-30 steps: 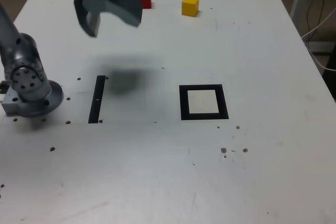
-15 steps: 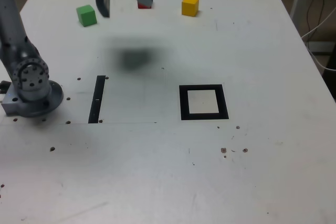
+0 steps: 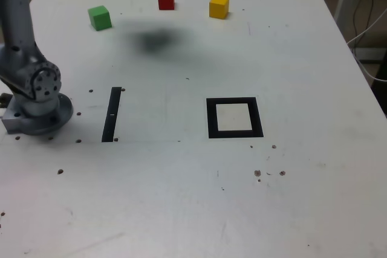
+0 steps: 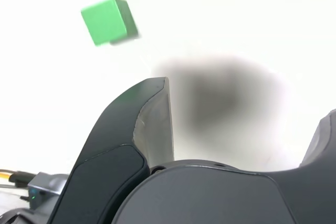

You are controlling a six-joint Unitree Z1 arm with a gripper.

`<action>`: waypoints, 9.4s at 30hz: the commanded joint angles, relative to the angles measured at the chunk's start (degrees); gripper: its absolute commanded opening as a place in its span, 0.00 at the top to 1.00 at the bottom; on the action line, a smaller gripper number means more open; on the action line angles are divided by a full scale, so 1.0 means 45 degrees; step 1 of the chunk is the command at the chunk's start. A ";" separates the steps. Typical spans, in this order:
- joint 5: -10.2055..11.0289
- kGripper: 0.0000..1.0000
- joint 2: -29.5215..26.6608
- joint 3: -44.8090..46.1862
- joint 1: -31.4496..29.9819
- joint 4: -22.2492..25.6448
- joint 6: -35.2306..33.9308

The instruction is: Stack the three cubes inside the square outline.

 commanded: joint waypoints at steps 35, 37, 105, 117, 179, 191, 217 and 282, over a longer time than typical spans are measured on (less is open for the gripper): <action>0.0003 0.06 0.5596 -0.5608 0.1436 0.0775 0.3818; 0.0020 0.07 0.5688 -0.5558 0.1403 0.0684 0.3854; -0.2007 0.62 0.5824 -0.6314 0.1352 0.1466 0.3993; -0.1948 0.62 0.3764 -0.5198 -0.0467 0.2127 0.2960; -0.2066 0.61 0.2057 -0.0347 -1.3260 0.0272 -0.5530; -0.2353 0.61 0.2857 -0.0117 -1.3260 -0.0455 -0.5428; -0.2366 0.16 0.2914 0.1078 -1.3260 -0.2224 -0.5429; -0.0450 0.00 0.3394 -0.5053 -0.4624 0.1732 0.2145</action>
